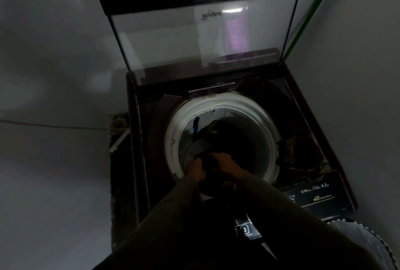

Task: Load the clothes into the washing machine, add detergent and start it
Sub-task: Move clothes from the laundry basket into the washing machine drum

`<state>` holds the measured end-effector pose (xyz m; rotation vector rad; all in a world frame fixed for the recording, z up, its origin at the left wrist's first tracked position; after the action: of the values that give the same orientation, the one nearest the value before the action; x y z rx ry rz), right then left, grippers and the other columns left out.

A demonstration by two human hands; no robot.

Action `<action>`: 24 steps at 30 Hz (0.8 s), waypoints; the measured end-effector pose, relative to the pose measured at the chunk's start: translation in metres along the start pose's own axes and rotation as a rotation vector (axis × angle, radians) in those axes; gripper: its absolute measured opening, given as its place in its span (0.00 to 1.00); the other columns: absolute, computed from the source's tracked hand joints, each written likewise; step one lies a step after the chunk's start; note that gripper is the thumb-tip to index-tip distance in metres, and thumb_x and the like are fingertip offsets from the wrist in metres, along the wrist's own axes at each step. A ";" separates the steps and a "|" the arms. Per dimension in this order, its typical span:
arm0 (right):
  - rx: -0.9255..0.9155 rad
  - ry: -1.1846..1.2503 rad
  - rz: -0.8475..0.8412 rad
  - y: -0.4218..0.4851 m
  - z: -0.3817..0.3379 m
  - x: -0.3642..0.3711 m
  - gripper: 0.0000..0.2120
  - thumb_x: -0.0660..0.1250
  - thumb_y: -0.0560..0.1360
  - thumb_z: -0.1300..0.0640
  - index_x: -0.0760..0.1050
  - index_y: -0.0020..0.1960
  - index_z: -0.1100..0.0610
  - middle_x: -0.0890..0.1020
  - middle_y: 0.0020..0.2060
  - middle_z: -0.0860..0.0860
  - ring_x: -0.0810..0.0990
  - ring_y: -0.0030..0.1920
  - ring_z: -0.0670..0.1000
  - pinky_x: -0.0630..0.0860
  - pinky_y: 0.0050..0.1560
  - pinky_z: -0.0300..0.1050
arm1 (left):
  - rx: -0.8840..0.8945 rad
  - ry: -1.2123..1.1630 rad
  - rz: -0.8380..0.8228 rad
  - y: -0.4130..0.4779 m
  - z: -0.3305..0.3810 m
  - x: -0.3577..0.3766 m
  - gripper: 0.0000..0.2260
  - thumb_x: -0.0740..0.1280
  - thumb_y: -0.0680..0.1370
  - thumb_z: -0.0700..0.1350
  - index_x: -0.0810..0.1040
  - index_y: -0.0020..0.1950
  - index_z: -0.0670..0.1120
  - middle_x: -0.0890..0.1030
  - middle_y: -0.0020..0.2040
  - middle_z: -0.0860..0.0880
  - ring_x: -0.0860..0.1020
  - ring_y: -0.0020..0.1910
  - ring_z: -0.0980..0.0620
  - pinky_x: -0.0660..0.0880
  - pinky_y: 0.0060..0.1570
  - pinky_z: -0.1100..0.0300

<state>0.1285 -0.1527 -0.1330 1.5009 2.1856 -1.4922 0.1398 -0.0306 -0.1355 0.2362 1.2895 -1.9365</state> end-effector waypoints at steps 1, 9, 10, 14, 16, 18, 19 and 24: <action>0.012 0.041 -0.001 -0.001 0.002 0.001 0.16 0.63 0.78 0.66 0.75 0.65 0.64 0.78 0.60 0.63 0.76 0.62 0.62 0.72 0.60 0.48 | 0.003 0.020 -0.007 -0.001 0.001 0.000 0.21 0.61 0.79 0.32 0.65 0.73 0.36 0.70 0.71 0.37 0.69 0.70 0.39 0.65 0.67 0.54; -0.035 -0.100 -0.028 -0.020 -0.010 -0.007 0.16 0.62 0.81 0.52 0.77 0.62 0.61 0.79 0.59 0.60 0.77 0.61 0.59 0.73 0.63 0.50 | 0.100 0.133 -0.022 -0.010 0.006 -0.004 0.18 0.63 0.80 0.44 0.71 0.69 0.39 0.72 0.69 0.38 0.70 0.69 0.39 0.65 0.69 0.49; -0.033 -0.126 -0.021 -0.023 -0.010 -0.008 0.16 0.62 0.80 0.50 0.77 0.62 0.60 0.79 0.59 0.59 0.77 0.60 0.59 0.73 0.63 0.52 | 0.114 0.166 -0.008 -0.011 0.006 -0.004 0.20 0.62 0.80 0.46 0.70 0.69 0.39 0.71 0.70 0.38 0.69 0.69 0.40 0.64 0.70 0.49; -0.026 -0.238 0.037 -0.029 -0.003 -0.019 0.20 0.64 0.79 0.47 0.72 0.67 0.54 0.73 0.66 0.57 0.73 0.65 0.60 0.72 0.64 0.55 | 0.243 0.297 0.119 -0.030 0.019 -0.016 0.24 0.60 0.81 0.46 0.63 0.75 0.40 0.65 0.74 0.39 0.62 0.74 0.42 0.56 0.74 0.53; -0.046 -0.334 0.054 -0.041 -0.005 -0.028 0.26 0.64 0.78 0.47 0.66 0.73 0.54 0.68 0.70 0.57 0.68 0.69 0.61 0.69 0.67 0.56 | 0.305 0.370 0.191 -0.034 0.024 -0.019 0.25 0.59 0.82 0.47 0.58 0.77 0.41 0.61 0.76 0.40 0.58 0.76 0.43 0.54 0.74 0.53; -0.053 -0.392 0.100 -0.054 -0.006 -0.035 0.29 0.62 0.79 0.45 0.61 0.76 0.53 0.63 0.75 0.56 0.62 0.74 0.60 0.66 0.70 0.57 | 0.345 0.453 0.225 -0.041 0.030 -0.021 0.27 0.58 0.82 0.49 0.54 0.79 0.43 0.57 0.78 0.42 0.53 0.78 0.43 0.51 0.74 0.51; -0.052 -0.411 0.127 -0.058 -0.004 -0.038 0.30 0.61 0.79 0.44 0.59 0.77 0.53 0.60 0.76 0.55 0.58 0.76 0.59 0.65 0.71 0.58 | 0.361 0.486 0.241 -0.043 0.032 -0.021 0.28 0.57 0.82 0.51 0.53 0.79 0.44 0.55 0.79 0.42 0.51 0.78 0.42 0.51 0.74 0.50; -0.028 -0.491 0.277 -0.079 0.001 -0.048 0.33 0.55 0.80 0.40 0.52 0.79 0.53 0.49 0.79 0.54 0.44 0.79 0.57 0.59 0.74 0.60 | 0.440 0.542 0.314 -0.052 0.048 -0.017 0.28 0.51 0.83 0.57 0.52 0.80 0.46 0.54 0.80 0.44 0.48 0.79 0.43 0.50 0.76 0.46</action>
<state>0.0929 -0.1882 -0.0555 1.2025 1.6411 -1.5249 0.1282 -0.0533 -0.0676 1.1790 1.0390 -1.9175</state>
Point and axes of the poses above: each hand's wrist, its own y-axis towards the middle knuckle, its own x-axis out of the palm, z = x × y, the point moved 4 cm from there along y, towards the middle knuckle
